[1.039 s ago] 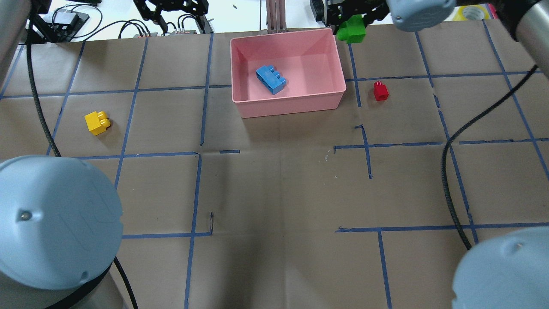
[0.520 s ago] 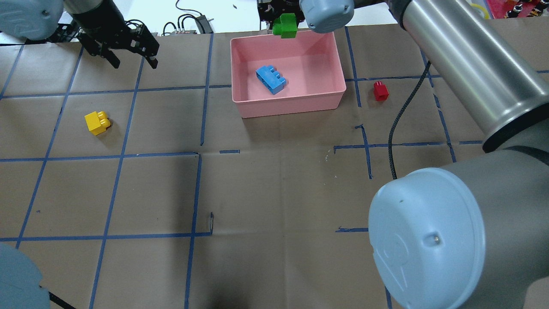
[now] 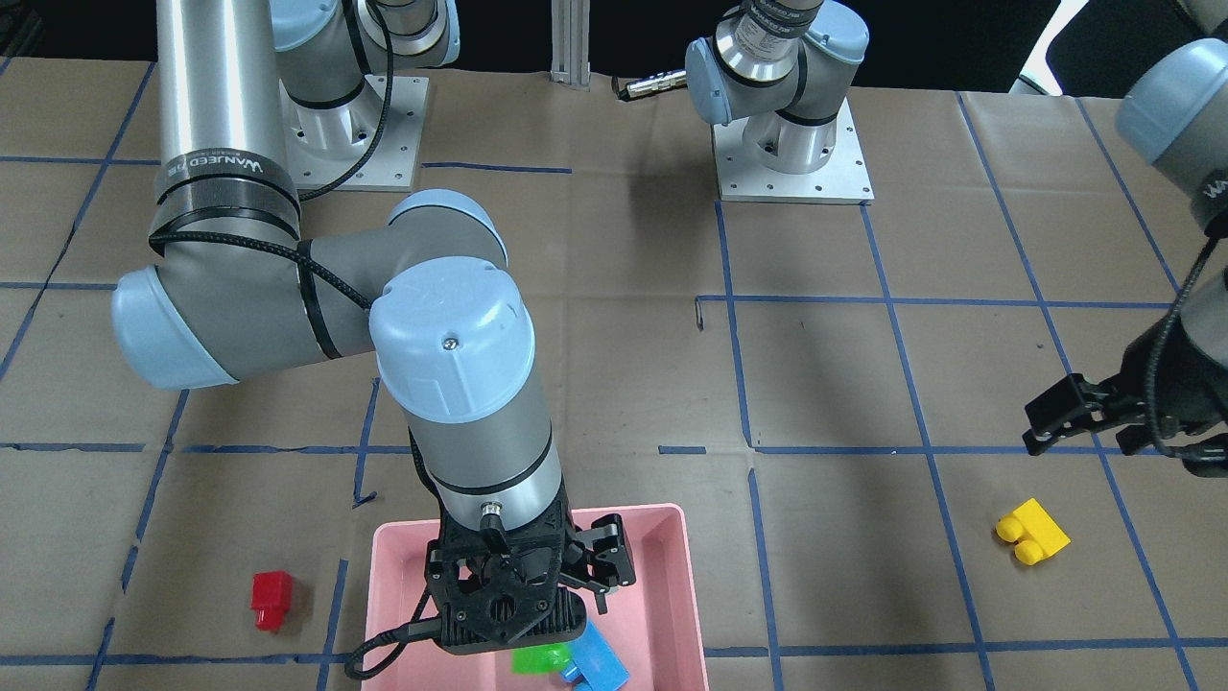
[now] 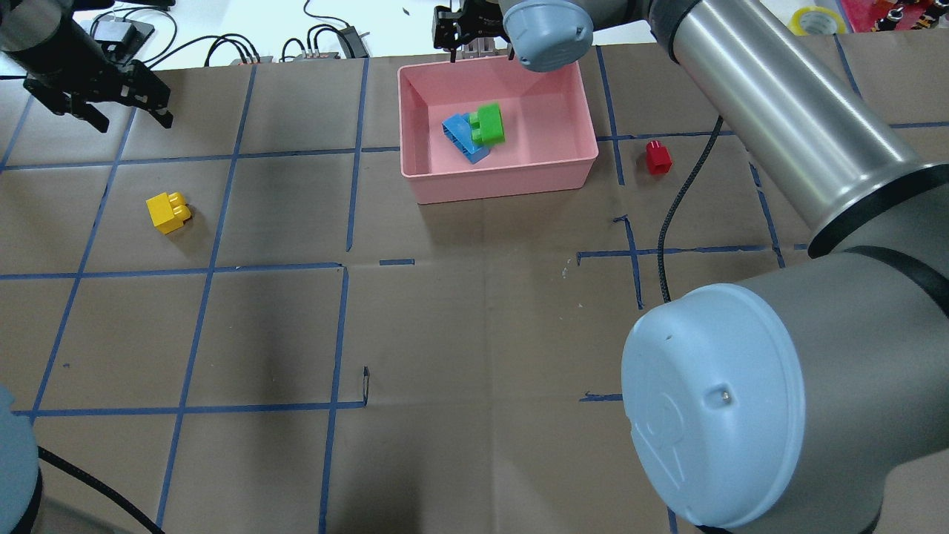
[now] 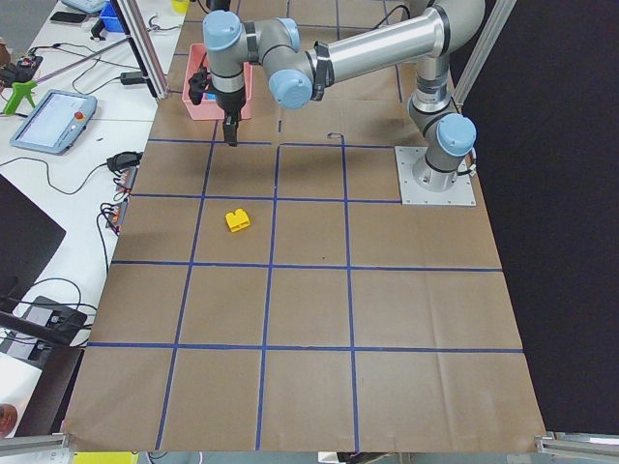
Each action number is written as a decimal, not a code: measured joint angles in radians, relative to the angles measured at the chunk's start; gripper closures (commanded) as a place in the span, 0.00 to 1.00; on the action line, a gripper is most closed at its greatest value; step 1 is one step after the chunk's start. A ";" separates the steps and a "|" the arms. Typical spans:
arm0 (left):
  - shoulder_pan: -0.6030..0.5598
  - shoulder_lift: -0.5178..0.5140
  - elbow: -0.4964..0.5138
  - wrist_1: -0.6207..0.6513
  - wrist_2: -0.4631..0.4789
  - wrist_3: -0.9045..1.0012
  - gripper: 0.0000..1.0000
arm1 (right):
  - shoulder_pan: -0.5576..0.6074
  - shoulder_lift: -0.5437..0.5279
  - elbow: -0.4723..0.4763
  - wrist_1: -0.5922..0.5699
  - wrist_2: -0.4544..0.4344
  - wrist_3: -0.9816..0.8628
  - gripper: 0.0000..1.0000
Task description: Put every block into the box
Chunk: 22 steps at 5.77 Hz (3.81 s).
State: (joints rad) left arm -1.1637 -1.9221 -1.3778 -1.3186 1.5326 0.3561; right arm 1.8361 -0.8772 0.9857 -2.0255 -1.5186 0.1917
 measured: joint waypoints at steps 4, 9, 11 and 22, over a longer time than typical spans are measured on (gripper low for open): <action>0.087 -0.147 0.007 0.186 0.000 -0.377 0.00 | -0.157 -0.141 0.115 0.158 -0.034 -0.204 0.09; 0.081 -0.256 -0.136 0.337 0.000 -0.510 0.00 | -0.379 -0.299 0.593 -0.193 0.010 -0.478 0.09; 0.081 -0.277 -0.184 0.419 0.000 -0.501 0.01 | -0.381 -0.211 0.636 -0.372 0.029 -0.480 0.09; -0.098 -0.192 0.148 0.055 -0.077 -0.407 0.90 | -0.399 -0.084 0.686 -0.529 0.009 -0.486 0.94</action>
State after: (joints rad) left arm -1.2616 -2.1140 -1.2296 -1.2636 1.4560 -0.0507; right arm 1.4366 -0.9612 1.6721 -2.5547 -1.5100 -0.2939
